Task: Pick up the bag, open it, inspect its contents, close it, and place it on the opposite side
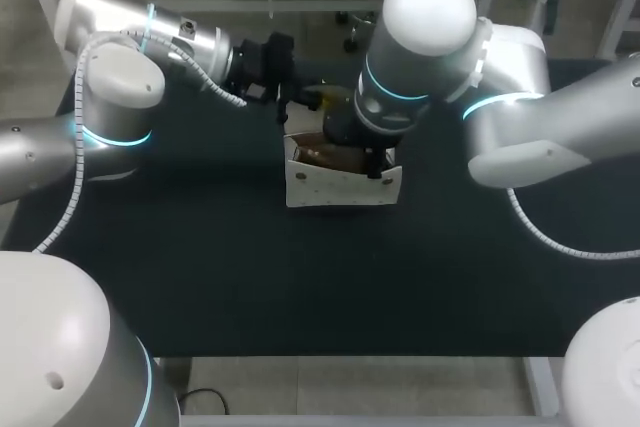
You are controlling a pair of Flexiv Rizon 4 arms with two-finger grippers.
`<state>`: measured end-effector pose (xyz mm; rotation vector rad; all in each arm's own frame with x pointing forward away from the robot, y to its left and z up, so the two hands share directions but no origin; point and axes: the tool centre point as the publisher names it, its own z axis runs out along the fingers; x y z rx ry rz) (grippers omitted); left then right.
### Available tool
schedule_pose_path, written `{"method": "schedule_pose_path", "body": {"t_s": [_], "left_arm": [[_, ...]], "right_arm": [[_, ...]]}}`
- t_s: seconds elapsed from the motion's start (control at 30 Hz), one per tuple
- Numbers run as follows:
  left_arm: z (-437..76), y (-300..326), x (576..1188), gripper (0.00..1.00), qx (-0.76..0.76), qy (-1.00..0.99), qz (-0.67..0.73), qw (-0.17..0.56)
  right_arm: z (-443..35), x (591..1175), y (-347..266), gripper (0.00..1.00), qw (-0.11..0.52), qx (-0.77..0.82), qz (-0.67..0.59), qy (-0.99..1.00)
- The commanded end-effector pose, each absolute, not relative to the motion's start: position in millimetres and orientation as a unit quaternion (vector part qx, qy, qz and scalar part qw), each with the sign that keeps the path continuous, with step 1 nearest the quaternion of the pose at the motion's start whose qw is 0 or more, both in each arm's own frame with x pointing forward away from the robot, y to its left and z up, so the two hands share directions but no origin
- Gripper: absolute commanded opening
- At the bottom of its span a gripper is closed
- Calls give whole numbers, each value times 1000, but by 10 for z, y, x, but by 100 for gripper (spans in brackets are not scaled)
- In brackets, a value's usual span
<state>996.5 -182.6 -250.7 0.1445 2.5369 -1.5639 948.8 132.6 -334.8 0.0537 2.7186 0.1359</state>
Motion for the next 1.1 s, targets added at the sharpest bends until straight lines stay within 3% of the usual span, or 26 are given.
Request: {"method": "schedule_pose_path", "body": {"t_s": [0.03, 1.1], "left_arm": [[-2486, -1827, 9918, 0, 48, 846, -525, 80], [-2492, -1811, 9920, 0, 47, 846, -525, 80]], "right_arm": [[-3514, 9527, 1349, 100, 209, 19, 46, 977], [-3493, 9532, 1370, 100, 211, 17, 47, 976]]}}
